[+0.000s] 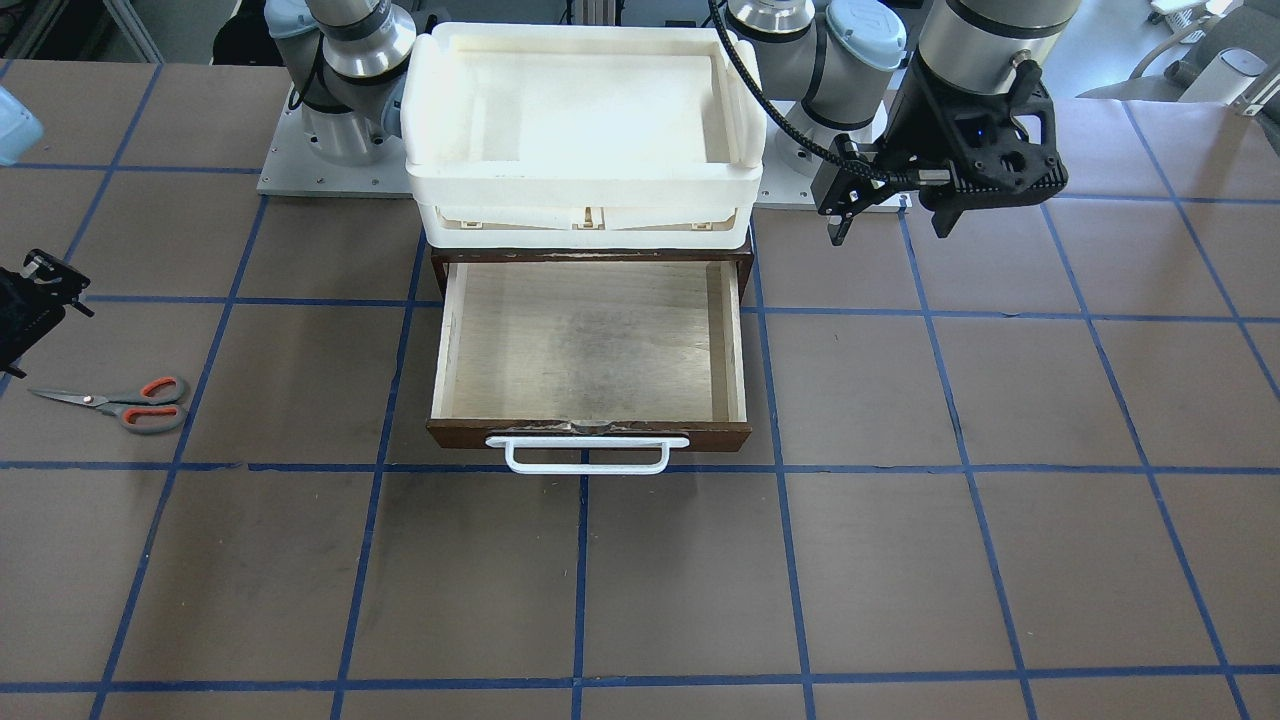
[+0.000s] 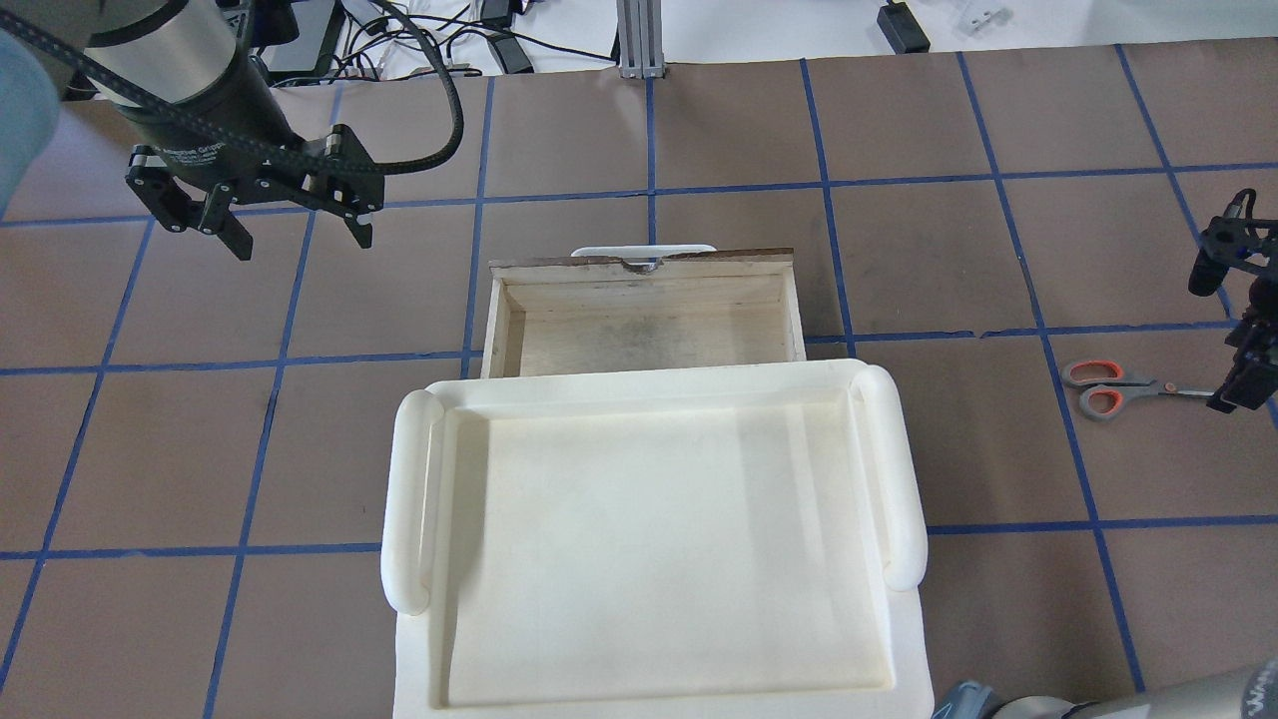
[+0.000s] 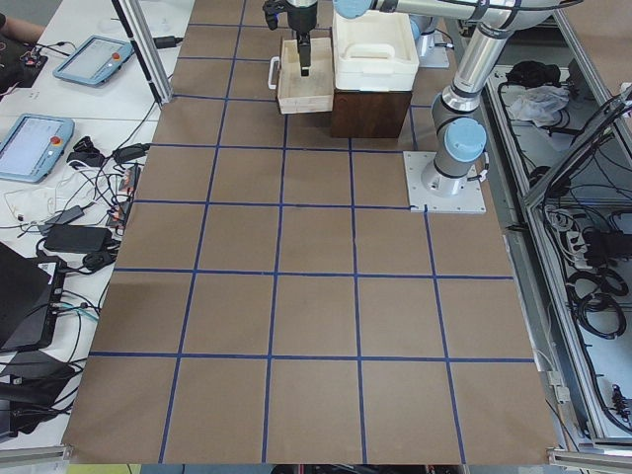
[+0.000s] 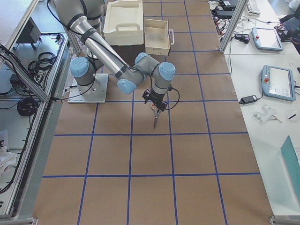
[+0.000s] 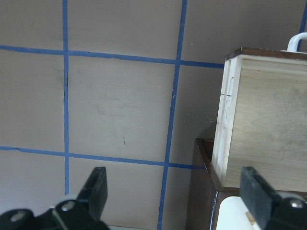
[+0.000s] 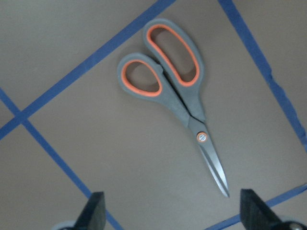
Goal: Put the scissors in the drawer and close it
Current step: 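Move the right gripper over the orange-and-grey scissors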
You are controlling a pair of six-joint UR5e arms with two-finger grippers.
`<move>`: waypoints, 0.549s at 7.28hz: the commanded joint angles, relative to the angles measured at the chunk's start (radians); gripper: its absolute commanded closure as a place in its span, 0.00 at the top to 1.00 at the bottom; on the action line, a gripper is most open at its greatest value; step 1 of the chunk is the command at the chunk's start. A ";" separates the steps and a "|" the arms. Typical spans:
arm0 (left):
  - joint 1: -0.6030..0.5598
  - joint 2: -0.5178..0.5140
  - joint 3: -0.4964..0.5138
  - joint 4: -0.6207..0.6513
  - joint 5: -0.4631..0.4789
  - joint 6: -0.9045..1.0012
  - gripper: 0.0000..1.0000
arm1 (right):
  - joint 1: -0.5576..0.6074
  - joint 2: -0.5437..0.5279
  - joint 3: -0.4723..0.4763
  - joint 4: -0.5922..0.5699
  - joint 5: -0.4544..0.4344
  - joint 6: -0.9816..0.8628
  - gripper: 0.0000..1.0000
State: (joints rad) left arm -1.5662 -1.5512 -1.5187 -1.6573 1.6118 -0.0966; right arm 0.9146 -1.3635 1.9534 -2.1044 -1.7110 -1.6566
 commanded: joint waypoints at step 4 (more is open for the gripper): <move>0.000 -0.001 0.000 -0.001 -0.001 0.000 1.00 | -0.026 0.003 0.132 -0.193 0.137 -0.356 1.00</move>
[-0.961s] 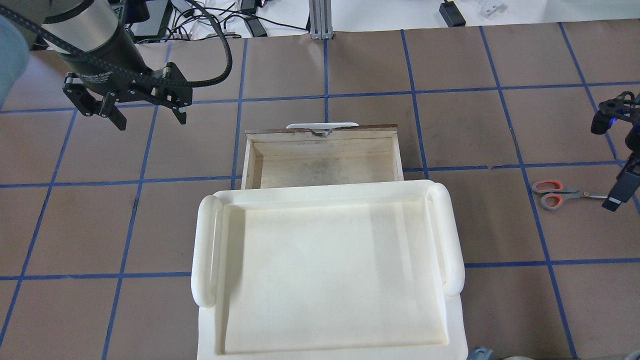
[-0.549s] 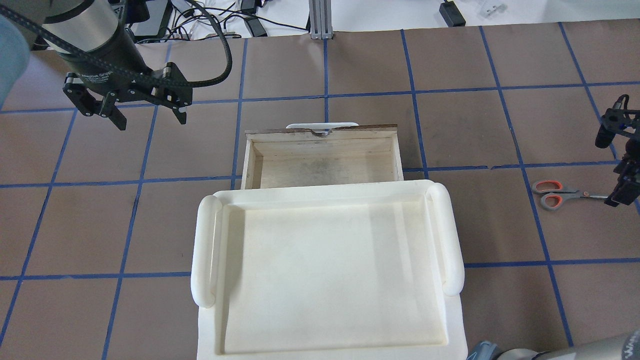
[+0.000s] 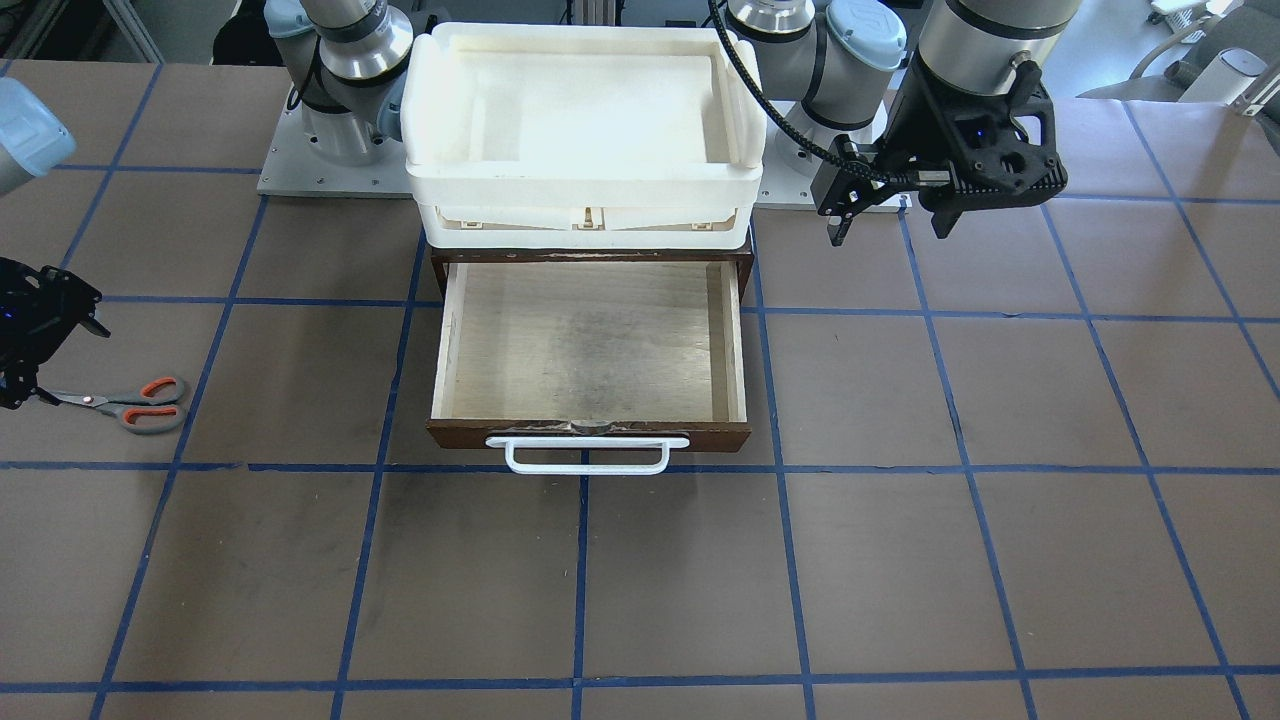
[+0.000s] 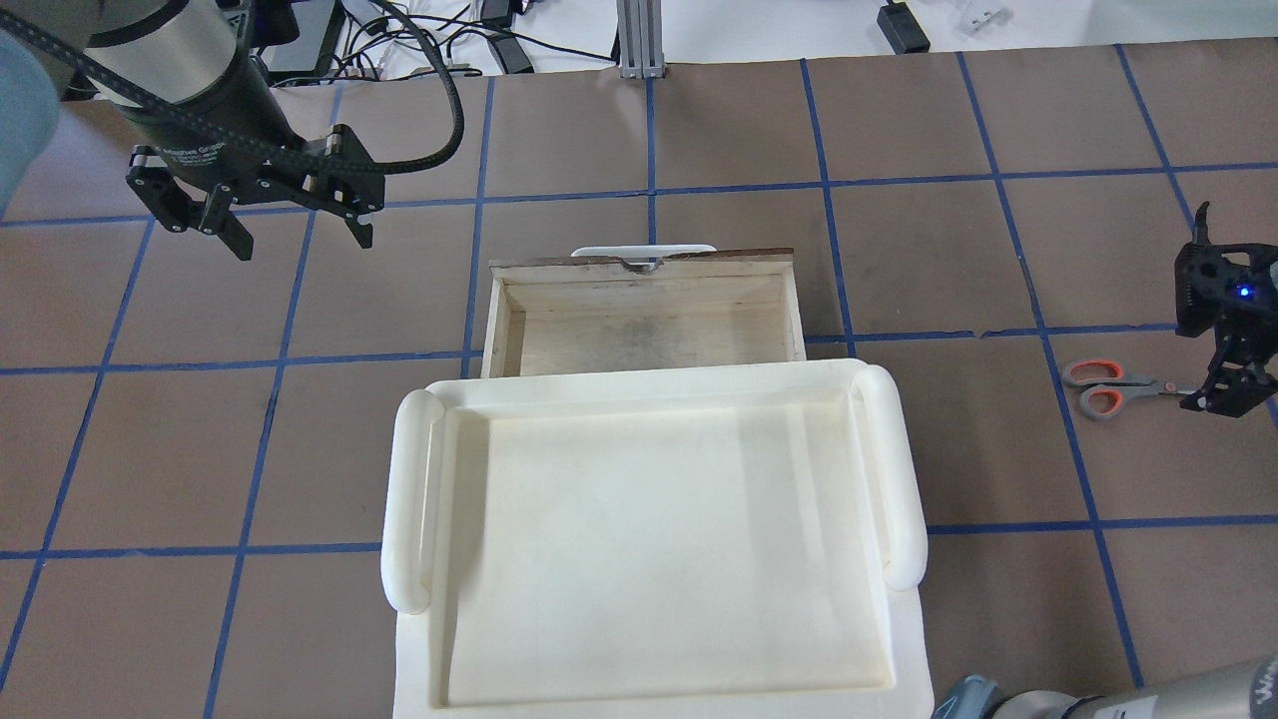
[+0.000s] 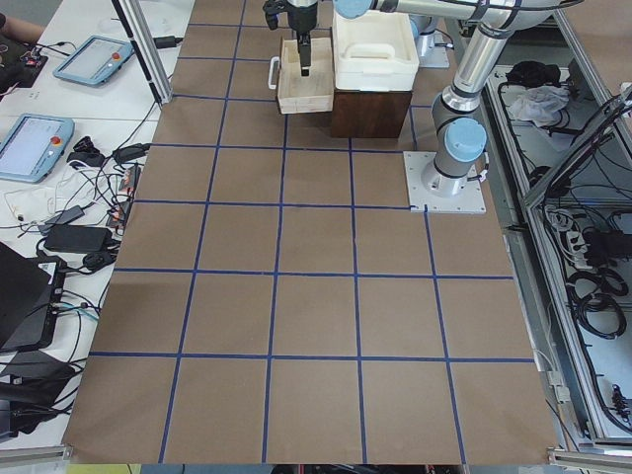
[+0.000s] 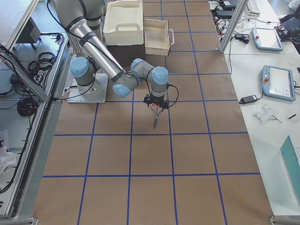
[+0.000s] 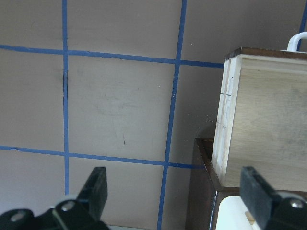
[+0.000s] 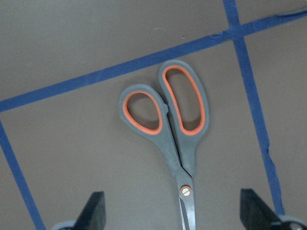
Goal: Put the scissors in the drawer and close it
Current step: 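Move the right gripper over the orange-and-grey scissors, then lower the right gripper and close it on the scissors handles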
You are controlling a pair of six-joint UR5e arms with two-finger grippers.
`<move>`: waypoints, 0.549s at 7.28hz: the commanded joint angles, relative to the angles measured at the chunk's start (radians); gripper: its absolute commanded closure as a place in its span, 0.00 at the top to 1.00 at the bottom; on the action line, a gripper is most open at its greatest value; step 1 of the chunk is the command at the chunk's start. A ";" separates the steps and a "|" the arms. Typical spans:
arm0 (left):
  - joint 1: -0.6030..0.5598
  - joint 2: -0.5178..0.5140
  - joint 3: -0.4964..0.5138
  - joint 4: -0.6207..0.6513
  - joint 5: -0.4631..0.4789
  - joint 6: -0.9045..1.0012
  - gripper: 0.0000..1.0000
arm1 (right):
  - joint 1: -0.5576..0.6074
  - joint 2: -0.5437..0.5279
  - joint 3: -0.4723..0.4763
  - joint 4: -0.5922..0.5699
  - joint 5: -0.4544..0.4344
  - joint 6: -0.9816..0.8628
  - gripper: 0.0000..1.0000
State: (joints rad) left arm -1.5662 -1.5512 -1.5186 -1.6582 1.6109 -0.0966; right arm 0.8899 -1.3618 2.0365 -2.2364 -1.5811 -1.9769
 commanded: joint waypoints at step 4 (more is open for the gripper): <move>0.000 0.000 0.000 0.000 0.000 0.000 1.00 | -0.029 0.073 0.099 -0.250 0.038 -0.130 0.97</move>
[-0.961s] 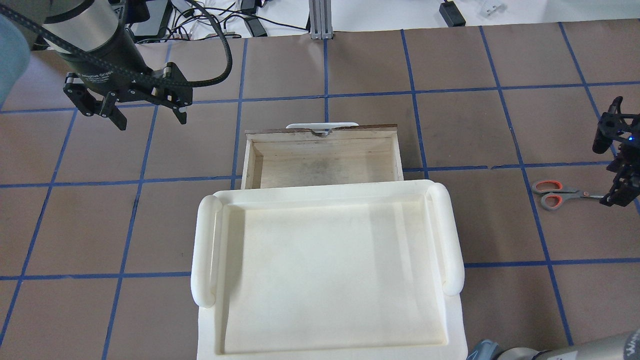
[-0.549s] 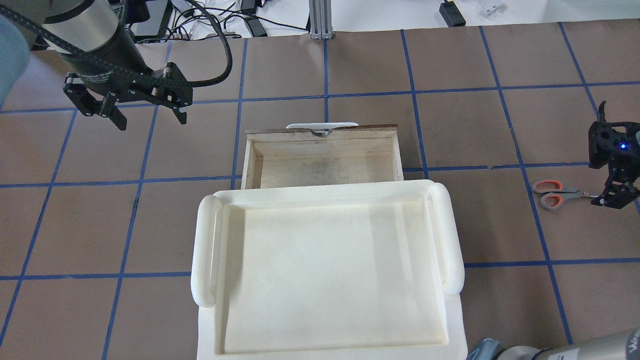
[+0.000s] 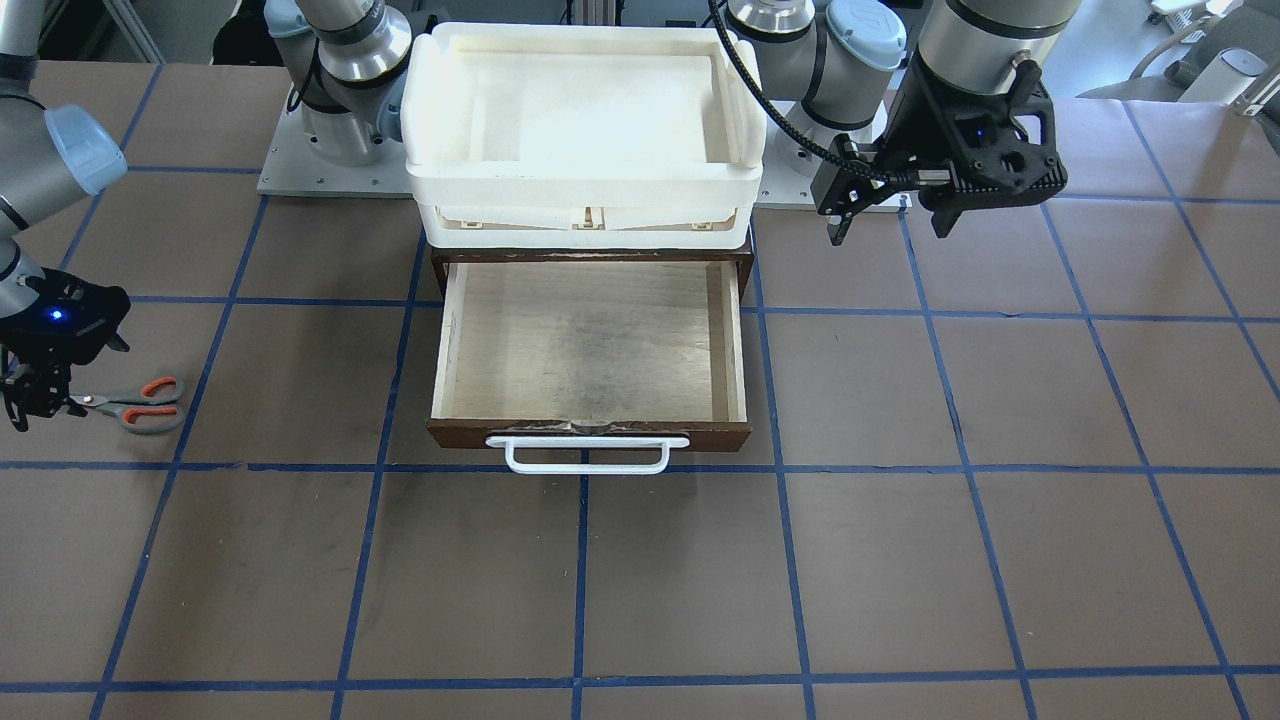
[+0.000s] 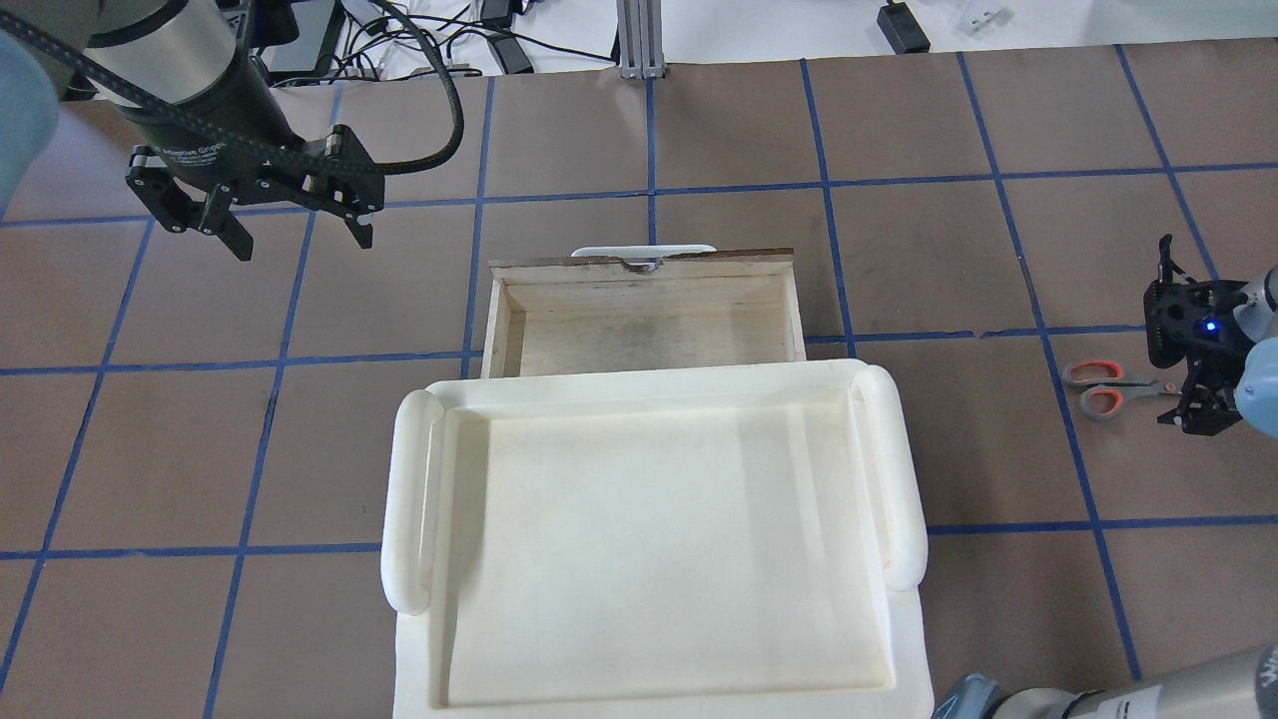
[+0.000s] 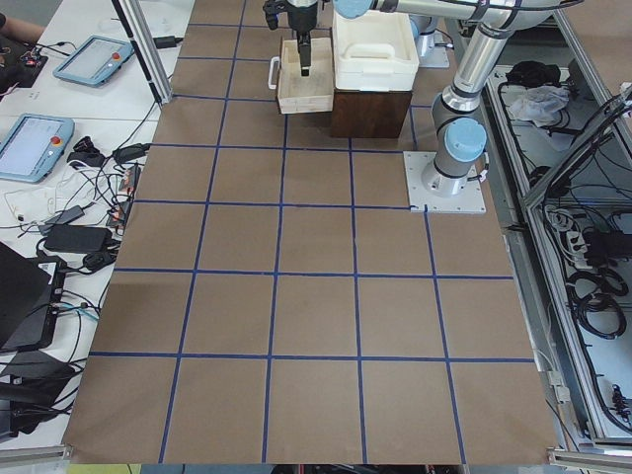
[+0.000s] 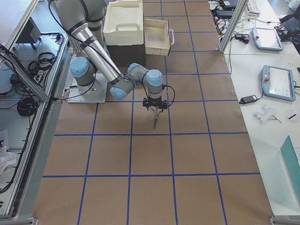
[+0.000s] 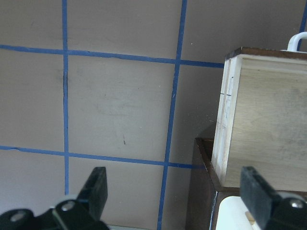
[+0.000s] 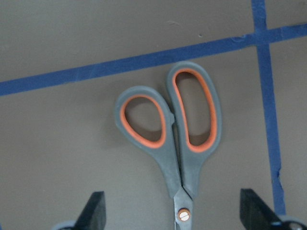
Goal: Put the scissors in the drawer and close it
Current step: 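Lower the right gripper and close it on the scissors handles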
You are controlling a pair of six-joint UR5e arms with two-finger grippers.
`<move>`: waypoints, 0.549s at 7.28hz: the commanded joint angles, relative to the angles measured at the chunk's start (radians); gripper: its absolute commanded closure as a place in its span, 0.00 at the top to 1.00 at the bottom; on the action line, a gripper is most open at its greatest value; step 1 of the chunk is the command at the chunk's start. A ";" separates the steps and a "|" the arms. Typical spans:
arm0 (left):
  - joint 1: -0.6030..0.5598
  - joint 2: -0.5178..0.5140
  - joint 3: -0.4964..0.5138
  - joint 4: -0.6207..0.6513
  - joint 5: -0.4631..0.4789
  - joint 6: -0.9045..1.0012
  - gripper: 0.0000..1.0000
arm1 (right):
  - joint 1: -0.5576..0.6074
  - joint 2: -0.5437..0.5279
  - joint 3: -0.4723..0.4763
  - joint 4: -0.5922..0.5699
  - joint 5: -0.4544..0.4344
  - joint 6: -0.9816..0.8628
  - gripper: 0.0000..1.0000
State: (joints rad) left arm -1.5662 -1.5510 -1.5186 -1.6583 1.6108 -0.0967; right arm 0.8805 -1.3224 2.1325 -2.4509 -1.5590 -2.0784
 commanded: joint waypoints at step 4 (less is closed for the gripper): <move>0.000 0.000 0.000 0.000 -0.002 0.000 1.00 | -0.038 0.046 0.004 -0.020 0.019 -0.074 0.90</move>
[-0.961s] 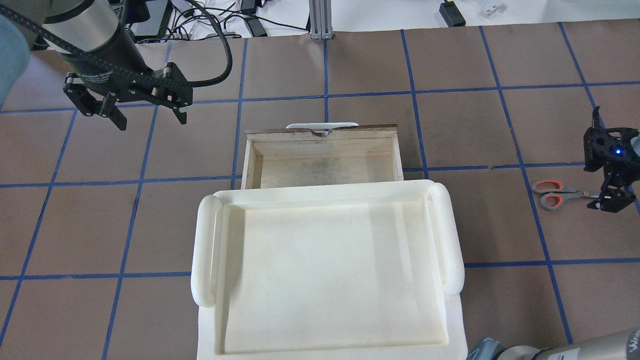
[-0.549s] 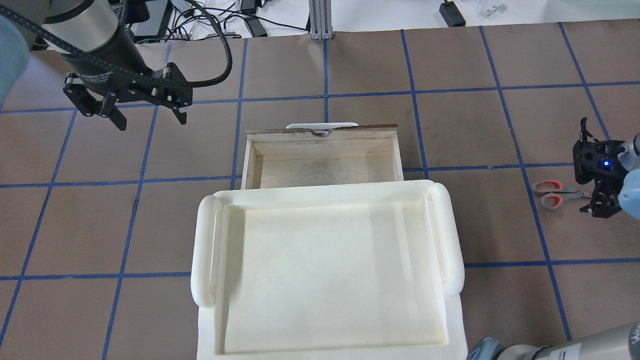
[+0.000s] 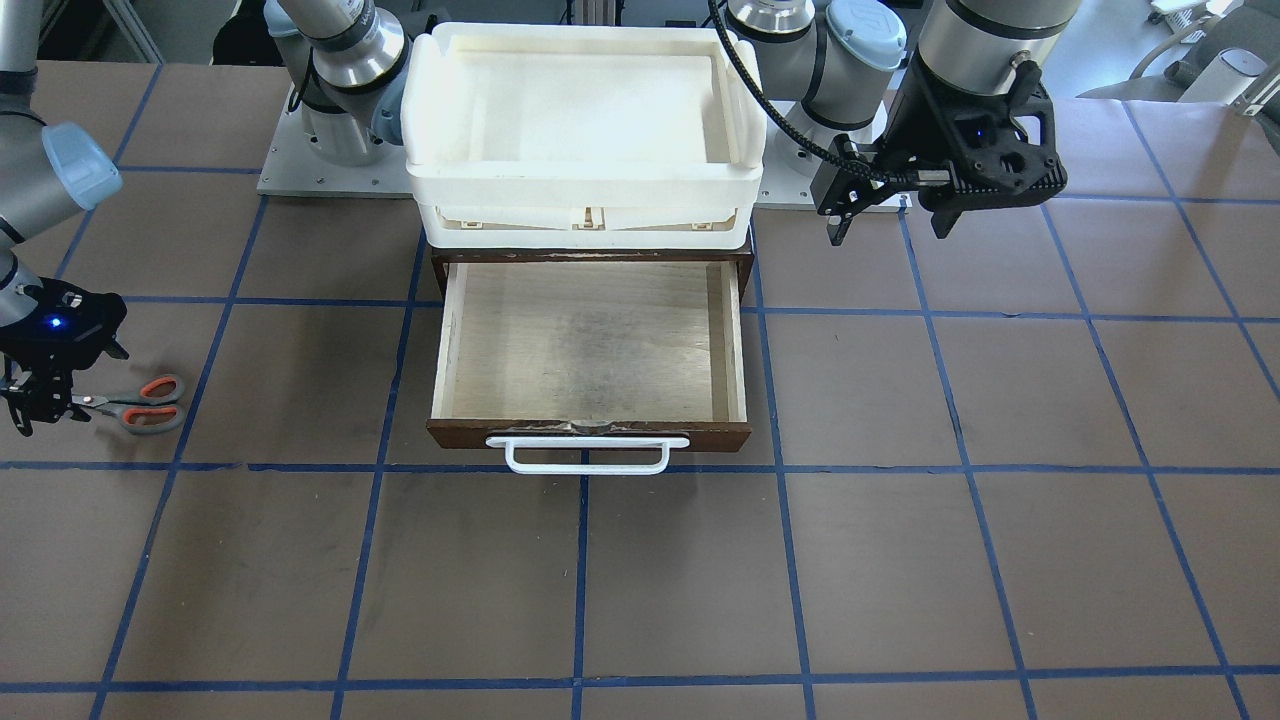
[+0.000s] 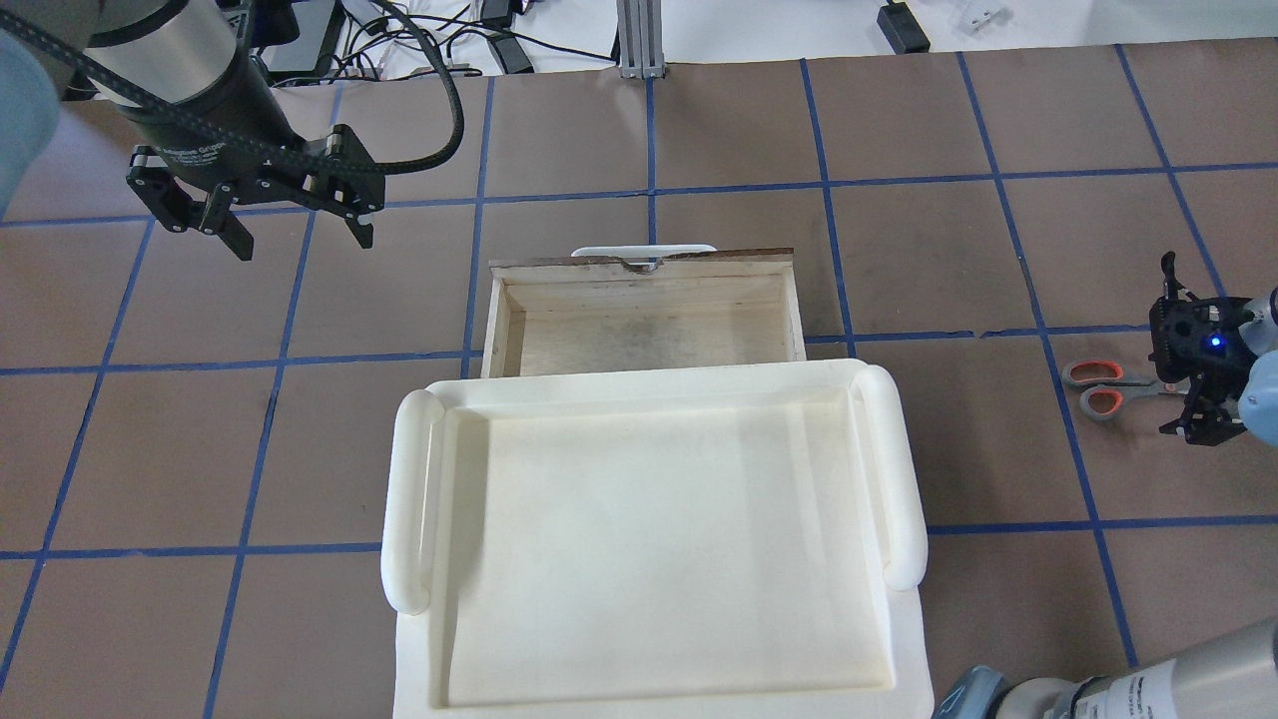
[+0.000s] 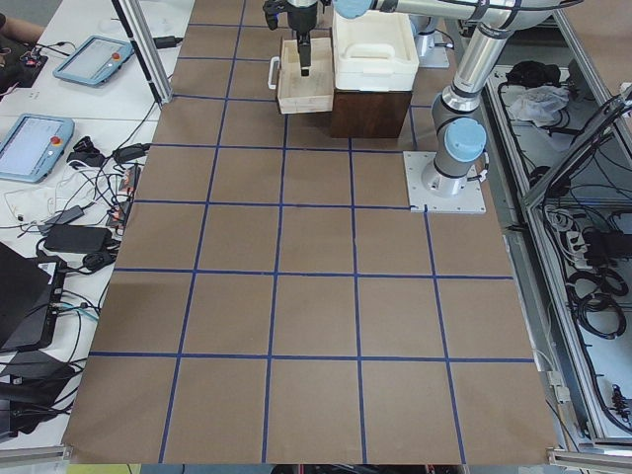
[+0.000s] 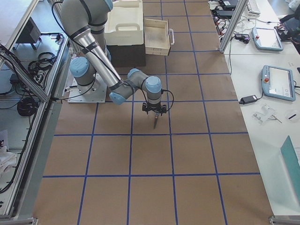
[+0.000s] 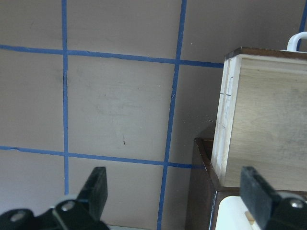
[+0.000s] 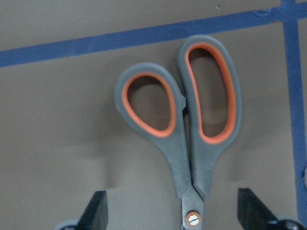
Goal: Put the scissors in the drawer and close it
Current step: 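Lower the right gripper and close it on the scissors handles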
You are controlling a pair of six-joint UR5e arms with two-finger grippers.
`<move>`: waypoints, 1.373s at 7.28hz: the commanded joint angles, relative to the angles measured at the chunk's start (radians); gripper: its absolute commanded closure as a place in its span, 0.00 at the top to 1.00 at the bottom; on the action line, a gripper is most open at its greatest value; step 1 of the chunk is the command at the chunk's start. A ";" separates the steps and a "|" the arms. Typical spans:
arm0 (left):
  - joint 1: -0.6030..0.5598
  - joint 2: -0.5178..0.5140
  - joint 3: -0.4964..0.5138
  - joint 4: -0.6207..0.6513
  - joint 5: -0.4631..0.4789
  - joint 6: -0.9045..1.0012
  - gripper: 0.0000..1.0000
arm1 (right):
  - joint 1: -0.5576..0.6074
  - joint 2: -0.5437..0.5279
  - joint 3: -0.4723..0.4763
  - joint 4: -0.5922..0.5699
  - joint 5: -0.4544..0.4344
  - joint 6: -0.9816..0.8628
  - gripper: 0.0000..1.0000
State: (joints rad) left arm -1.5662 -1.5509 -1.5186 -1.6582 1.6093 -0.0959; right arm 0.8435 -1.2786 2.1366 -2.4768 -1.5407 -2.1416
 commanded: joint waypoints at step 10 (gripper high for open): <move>0.000 0.000 -0.003 0.000 0.000 0.001 1.00 | -0.001 0.021 -0.004 0.007 0.005 -0.066 0.57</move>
State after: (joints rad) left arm -1.5662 -1.5508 -1.5216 -1.6582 1.6091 -0.0964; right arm 0.8421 -1.2576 2.1326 -2.4697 -1.5355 -2.2020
